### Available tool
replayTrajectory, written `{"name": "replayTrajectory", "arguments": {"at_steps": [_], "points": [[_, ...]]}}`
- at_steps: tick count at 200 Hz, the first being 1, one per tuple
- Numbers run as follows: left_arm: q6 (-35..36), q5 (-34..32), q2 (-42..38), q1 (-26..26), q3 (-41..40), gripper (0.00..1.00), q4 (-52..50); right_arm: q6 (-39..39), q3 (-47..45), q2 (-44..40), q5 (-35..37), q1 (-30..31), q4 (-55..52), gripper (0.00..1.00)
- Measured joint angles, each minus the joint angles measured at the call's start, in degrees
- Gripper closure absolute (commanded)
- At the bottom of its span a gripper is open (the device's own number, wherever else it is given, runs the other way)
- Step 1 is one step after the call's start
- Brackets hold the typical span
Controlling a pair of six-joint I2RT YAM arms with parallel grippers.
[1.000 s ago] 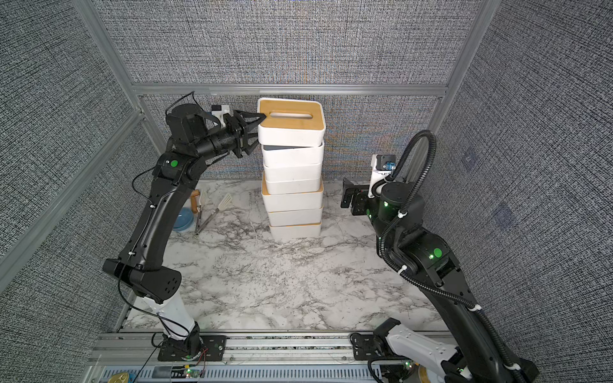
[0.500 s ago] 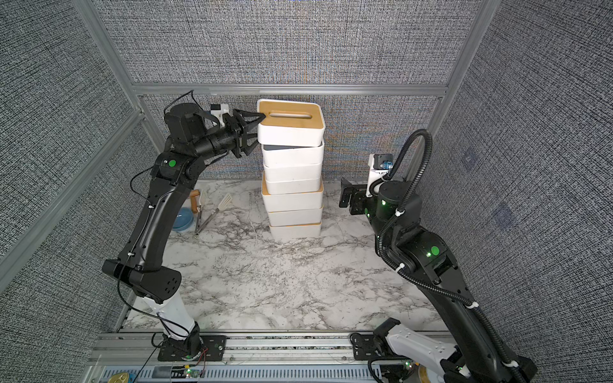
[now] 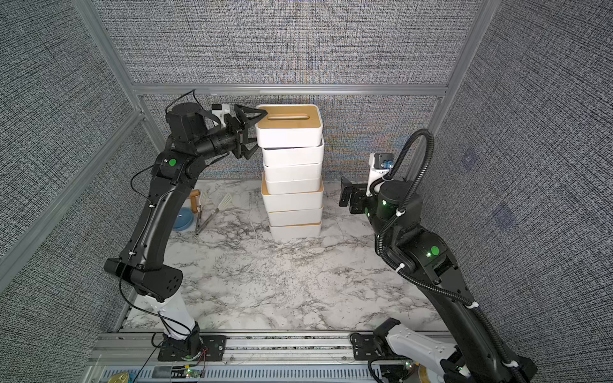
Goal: Stack the tissue boxes
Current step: Place the tissue box at the tissue box.
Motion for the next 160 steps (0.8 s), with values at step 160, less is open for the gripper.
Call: {"name": "replayTrajectory", "arguments": {"at_steps": [160], "points": [[4.7,-2.2,0.5,1.1,2.8,0.0,-6.1,-0.1,1.9,1.6,-0.4,0.0,-0.7,0.01]]}}
